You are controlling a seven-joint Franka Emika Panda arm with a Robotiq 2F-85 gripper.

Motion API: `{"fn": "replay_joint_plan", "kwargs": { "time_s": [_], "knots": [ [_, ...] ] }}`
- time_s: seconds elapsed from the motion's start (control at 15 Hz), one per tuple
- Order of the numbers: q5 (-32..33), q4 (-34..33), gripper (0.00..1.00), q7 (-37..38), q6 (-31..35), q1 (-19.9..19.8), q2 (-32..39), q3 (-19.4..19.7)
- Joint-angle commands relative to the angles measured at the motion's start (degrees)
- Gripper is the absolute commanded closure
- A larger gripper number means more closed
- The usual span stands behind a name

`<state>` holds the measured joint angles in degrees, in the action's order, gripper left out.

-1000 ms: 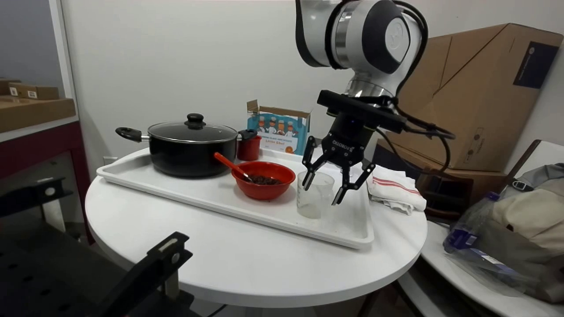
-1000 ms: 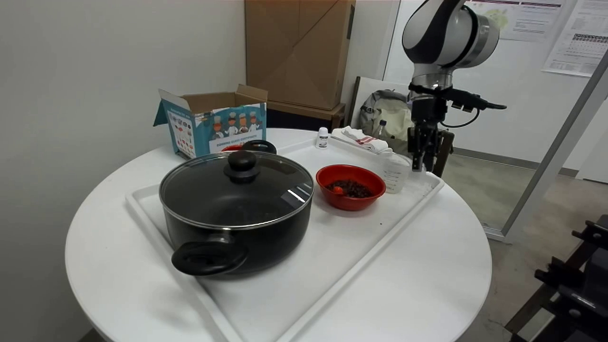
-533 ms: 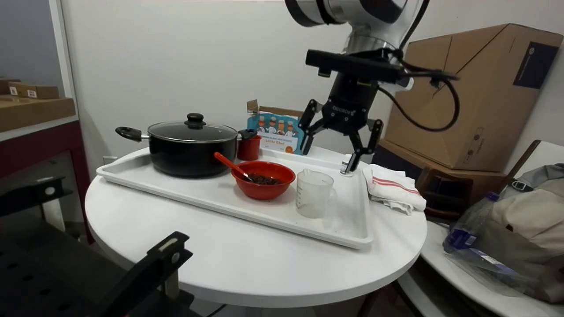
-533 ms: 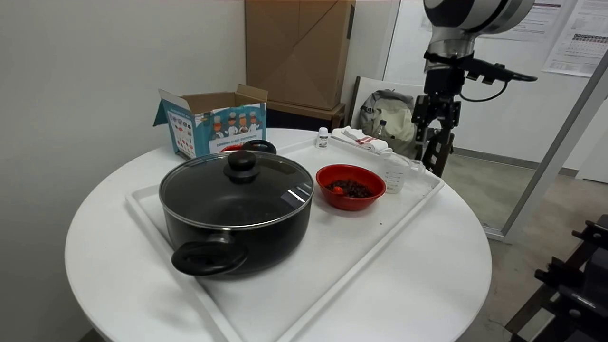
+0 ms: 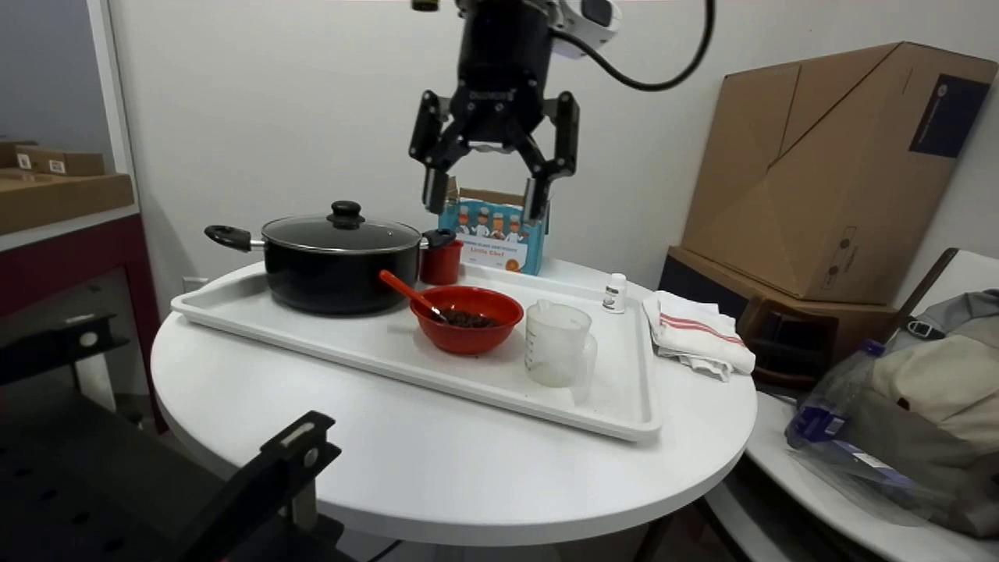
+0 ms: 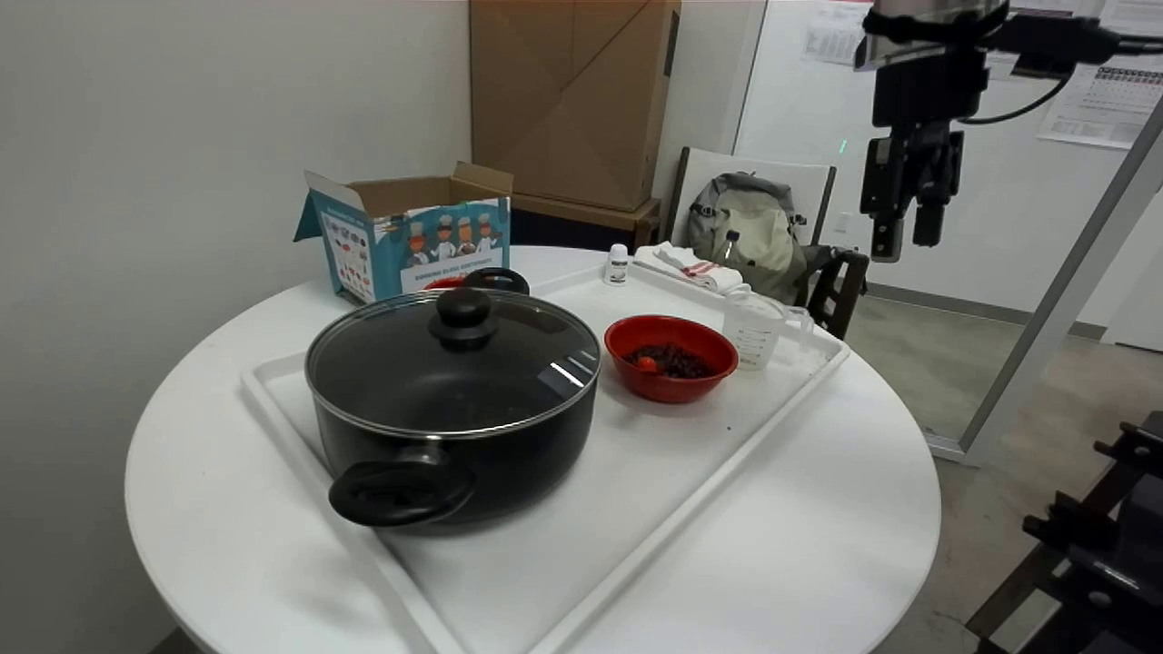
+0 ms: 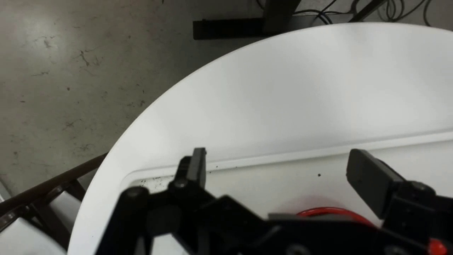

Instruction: Pour the contents in the jug into the red bowl

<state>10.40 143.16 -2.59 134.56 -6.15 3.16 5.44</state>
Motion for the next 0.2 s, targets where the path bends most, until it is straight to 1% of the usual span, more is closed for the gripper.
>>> {"fn": "replay_joint_plan", "kwargs": {
  "time_s": [0.0,0.07,0.13],
  "knots": [
    [2.5,11.1,0.00,5.1,0.0,3.2,-14.2,-2.6],
    [1.0,4.9,0.00,2.3,-0.1,1.9,-5.8,-1.5],
    [1.0,6.4,0.00,2.8,-0.2,2.4,-7.9,-2.1]
  ]
}}
